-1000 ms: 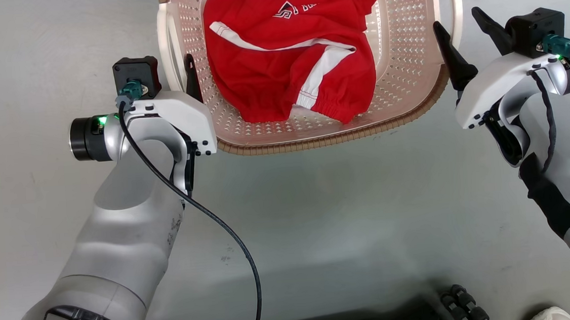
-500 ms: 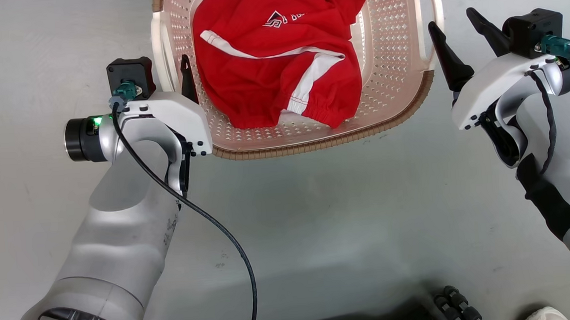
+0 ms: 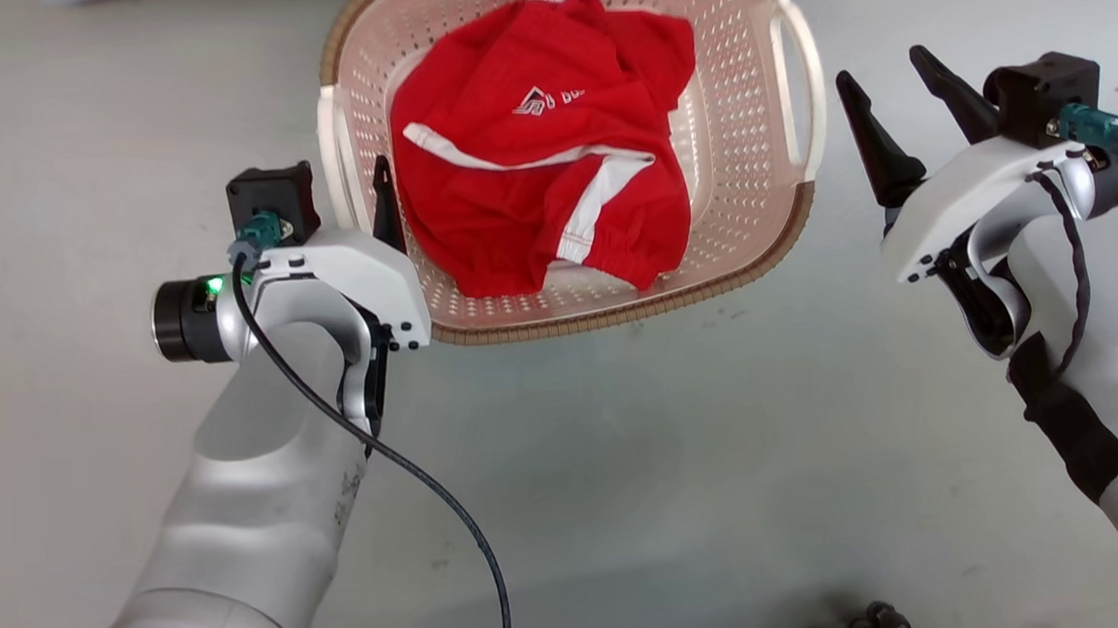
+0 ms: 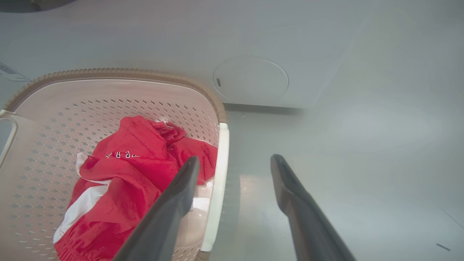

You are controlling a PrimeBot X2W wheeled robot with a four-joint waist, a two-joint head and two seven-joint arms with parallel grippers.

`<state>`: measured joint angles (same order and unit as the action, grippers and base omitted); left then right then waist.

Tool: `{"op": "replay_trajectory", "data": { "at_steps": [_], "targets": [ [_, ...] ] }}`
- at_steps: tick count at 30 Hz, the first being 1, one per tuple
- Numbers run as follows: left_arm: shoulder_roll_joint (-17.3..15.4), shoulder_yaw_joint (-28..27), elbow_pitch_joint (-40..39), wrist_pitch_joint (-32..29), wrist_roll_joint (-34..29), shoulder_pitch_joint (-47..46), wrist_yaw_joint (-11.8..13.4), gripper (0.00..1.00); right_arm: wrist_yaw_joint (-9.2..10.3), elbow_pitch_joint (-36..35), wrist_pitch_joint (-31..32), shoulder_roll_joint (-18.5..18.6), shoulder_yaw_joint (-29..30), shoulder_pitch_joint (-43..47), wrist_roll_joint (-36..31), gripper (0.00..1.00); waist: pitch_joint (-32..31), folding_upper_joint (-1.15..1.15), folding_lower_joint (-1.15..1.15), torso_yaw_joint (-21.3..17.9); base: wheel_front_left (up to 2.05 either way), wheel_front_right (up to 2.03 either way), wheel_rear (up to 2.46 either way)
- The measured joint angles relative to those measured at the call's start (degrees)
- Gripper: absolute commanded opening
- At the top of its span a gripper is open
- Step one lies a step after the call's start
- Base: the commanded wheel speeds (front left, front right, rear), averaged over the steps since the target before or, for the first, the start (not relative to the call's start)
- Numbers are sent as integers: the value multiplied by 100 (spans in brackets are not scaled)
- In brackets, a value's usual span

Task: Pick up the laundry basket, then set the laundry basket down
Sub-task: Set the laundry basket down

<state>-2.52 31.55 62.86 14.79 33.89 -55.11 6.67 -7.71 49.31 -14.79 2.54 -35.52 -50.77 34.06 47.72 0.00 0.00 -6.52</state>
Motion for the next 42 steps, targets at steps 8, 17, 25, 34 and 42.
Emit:
{"op": "replay_trajectory", "data": {
  "at_steps": [8,17,25,34,42],
  "targets": [
    [59,-322,-483,0,-189,682,-140,100,0,-204,0,-1,792,592,-642,100,-801,0,0,21,0,0,0],
    [69,-737,-1351,0,-432,1704,-300,100,0,-808,0,-1,1960,1490,-1586,100,-1898,0,0,57,0,0,0],
    [67,-1054,-2046,-11,-592,2631,-378,100,0,-1416,0,8,2525,2449,-2118,100,-2905,0,0,122,0,0,0],
    [54,-1708,-2813,-15,-868,3766,-452,100,1,-2013,1,57,2936,3413,-2321,100,-3781,0,0,186,0,0,0],
    [34,-2016,-3535,-15,-982,4673,-613,100,1,-2662,10,51,3364,4286,-2568,100,-4368,0,0,283,0,0,0]
  ]
}}
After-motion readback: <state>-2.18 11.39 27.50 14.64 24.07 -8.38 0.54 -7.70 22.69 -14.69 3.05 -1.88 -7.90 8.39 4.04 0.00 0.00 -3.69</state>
